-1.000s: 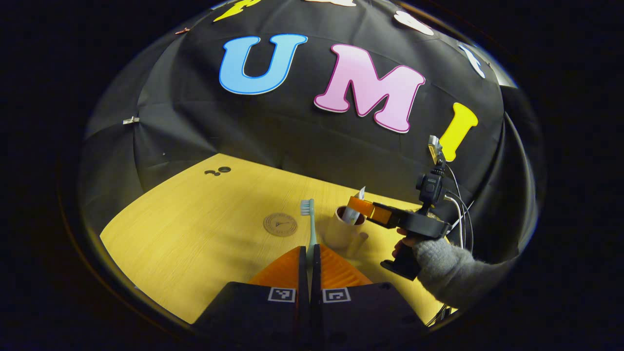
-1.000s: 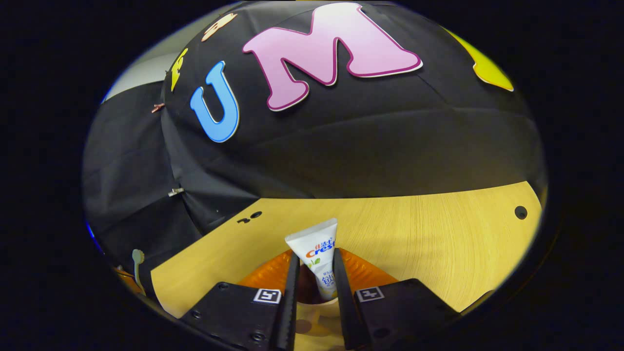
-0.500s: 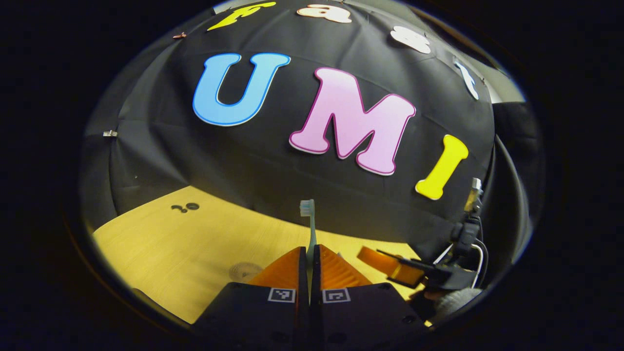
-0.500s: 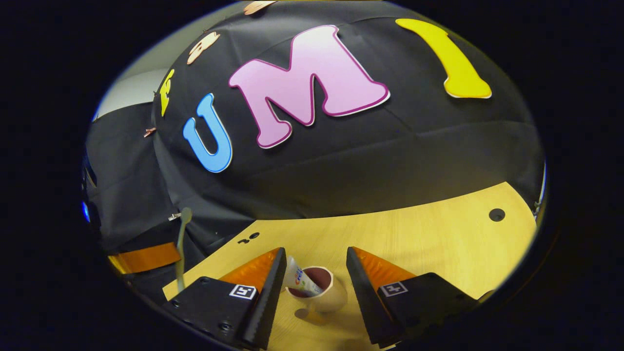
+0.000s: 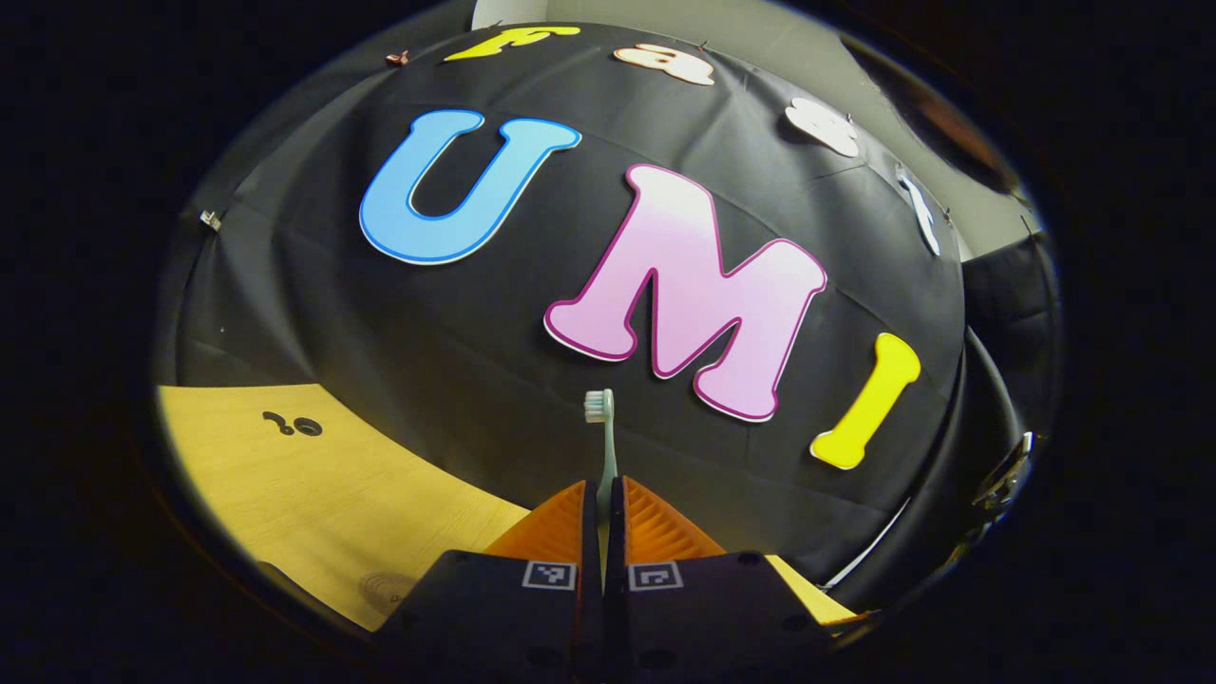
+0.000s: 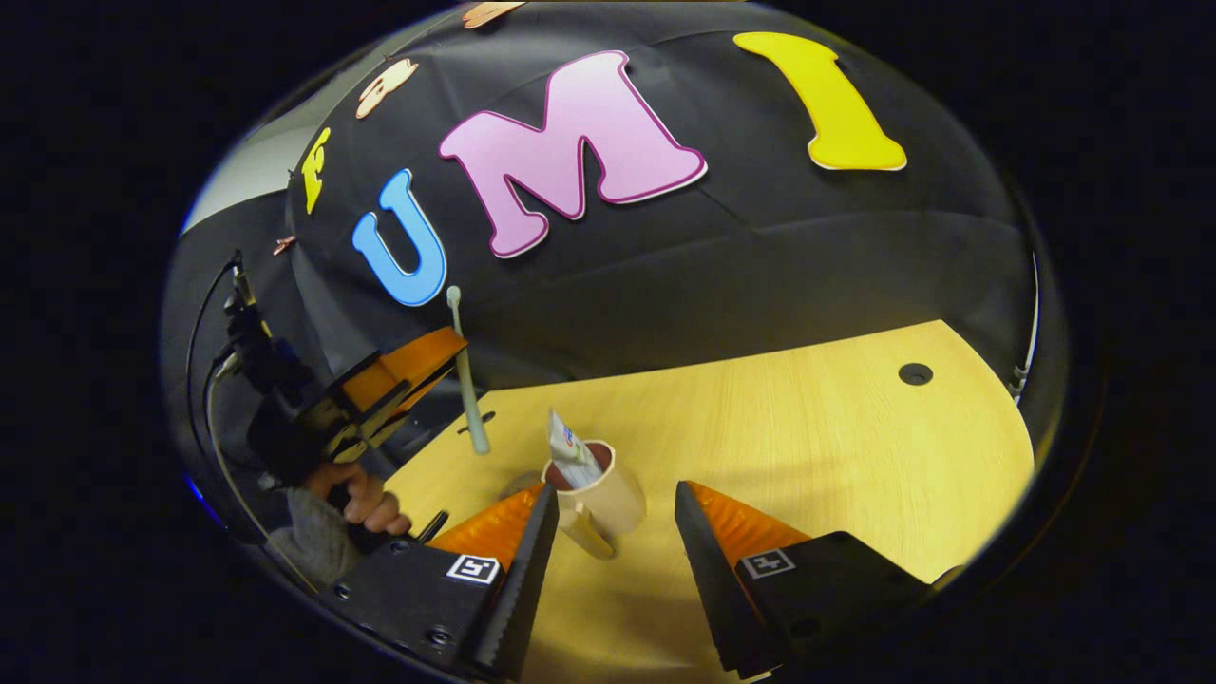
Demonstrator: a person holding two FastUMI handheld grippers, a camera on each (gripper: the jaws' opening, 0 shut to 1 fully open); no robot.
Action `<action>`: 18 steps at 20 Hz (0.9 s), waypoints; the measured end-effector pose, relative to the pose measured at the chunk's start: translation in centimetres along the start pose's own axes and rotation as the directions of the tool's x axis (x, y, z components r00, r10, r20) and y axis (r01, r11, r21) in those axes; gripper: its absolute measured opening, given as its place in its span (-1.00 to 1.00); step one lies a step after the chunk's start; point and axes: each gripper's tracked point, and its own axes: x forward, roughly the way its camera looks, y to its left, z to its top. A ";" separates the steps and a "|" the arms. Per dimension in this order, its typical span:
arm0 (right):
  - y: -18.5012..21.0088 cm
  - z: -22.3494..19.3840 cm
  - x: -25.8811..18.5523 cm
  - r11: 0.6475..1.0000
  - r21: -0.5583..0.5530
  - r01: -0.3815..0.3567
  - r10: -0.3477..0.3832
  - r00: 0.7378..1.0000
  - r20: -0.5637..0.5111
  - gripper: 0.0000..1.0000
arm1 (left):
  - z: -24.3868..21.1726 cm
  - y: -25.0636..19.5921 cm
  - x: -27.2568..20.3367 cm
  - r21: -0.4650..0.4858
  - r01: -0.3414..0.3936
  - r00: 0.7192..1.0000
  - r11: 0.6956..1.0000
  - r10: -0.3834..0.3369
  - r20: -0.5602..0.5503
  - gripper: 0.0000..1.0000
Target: Put the toothbrush and toothpaste on the desktop into the cup, then pick up the cup and place it on the coaster on the desktop.
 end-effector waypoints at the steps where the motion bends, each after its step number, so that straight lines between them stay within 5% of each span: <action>1: -0.3 0.0 -0.4 1.000 0.009 0.008 -0.008 1.000 0.010 0.51 | -0.8 0.5 0.7 -0.011 -0.003 1.000 1.000 0.004 0.008 -0.88; 7: -1.9 -1.9 -1.7 0.998 0.042 0.045 -0.044 0.999 -0.023 0.51 | -6.6 2.1 2.9 0.006 -0.015 1.000 1.000 0.015 -0.022 -0.88; 14: -3.5 -4.3 -1.8 0.996 0.043 0.074 -0.071 0.995 -0.070 0.51 | -9.4 1.3 2.4 0.149 0.002 1.000 0.989 0.001 -0.020 -0.87; 18: -3.5 -4.5 -2.0 0.996 0.037 0.077 -0.074 0.994 -0.076 0.52 | -10.7 1.3 1.3 0.151 0.010 0.999 0.988 -0.003 -0.048 -0.77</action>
